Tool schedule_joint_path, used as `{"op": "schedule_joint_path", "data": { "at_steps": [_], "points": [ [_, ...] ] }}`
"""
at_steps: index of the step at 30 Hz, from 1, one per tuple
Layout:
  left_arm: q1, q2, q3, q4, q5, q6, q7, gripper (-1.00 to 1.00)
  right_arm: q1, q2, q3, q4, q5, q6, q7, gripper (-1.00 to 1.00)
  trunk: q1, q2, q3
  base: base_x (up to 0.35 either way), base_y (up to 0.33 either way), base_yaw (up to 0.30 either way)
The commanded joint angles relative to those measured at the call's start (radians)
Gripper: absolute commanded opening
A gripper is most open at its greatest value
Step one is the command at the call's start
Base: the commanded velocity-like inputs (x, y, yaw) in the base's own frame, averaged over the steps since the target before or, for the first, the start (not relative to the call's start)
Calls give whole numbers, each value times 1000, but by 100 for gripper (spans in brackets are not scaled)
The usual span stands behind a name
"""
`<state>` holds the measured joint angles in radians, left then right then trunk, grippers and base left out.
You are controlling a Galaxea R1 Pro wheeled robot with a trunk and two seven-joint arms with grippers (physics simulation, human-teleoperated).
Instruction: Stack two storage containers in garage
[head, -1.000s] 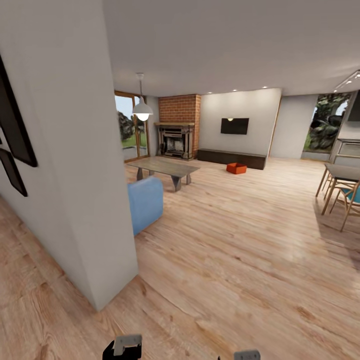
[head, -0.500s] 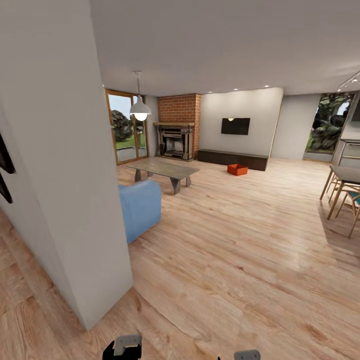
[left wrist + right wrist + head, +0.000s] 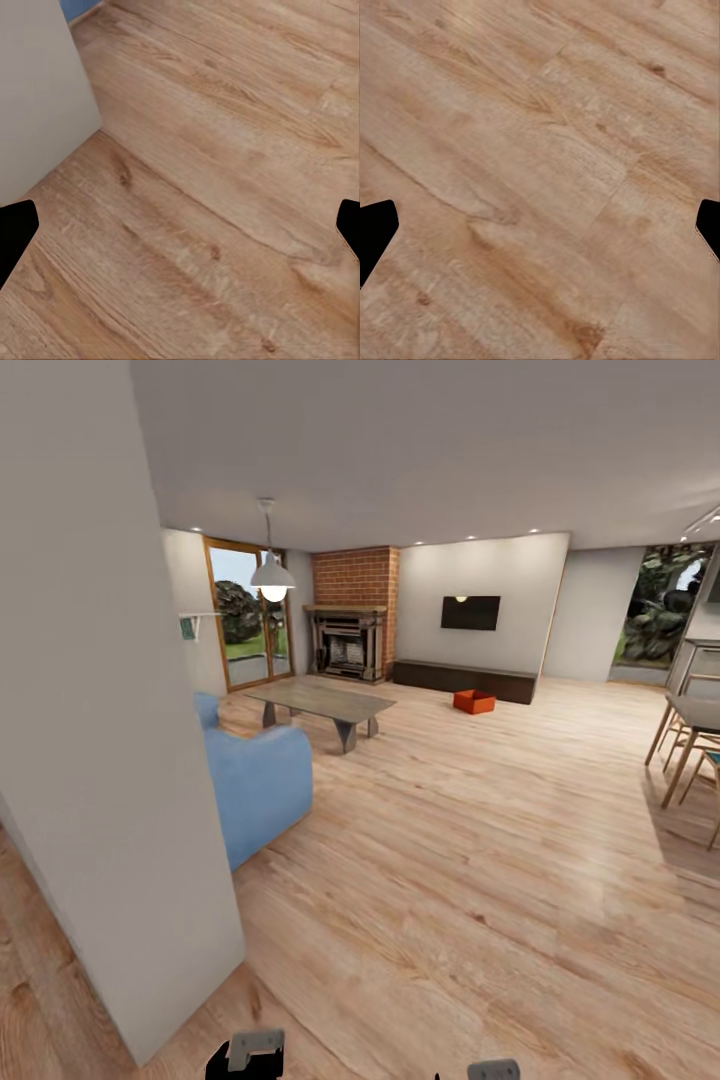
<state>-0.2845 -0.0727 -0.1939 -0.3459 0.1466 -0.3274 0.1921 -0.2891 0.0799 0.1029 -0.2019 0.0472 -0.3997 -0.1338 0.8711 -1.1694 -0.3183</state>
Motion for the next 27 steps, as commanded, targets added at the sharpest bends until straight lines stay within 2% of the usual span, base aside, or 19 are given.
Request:
{"op": "schedule_joint_path", "data": {
  "at_steps": [1,27],
  "points": [
    [-1,1,-9,1,10,-4,6,100,-1,0,8,1,5,-1,-10,100,1,-1,-1,322,-147,0],
    [-1,1,-9,1,8,-4,4,100,-1,0,9,1,5,-1,-10,100,1,-1,-1,331,-97,0]
  ]
}}
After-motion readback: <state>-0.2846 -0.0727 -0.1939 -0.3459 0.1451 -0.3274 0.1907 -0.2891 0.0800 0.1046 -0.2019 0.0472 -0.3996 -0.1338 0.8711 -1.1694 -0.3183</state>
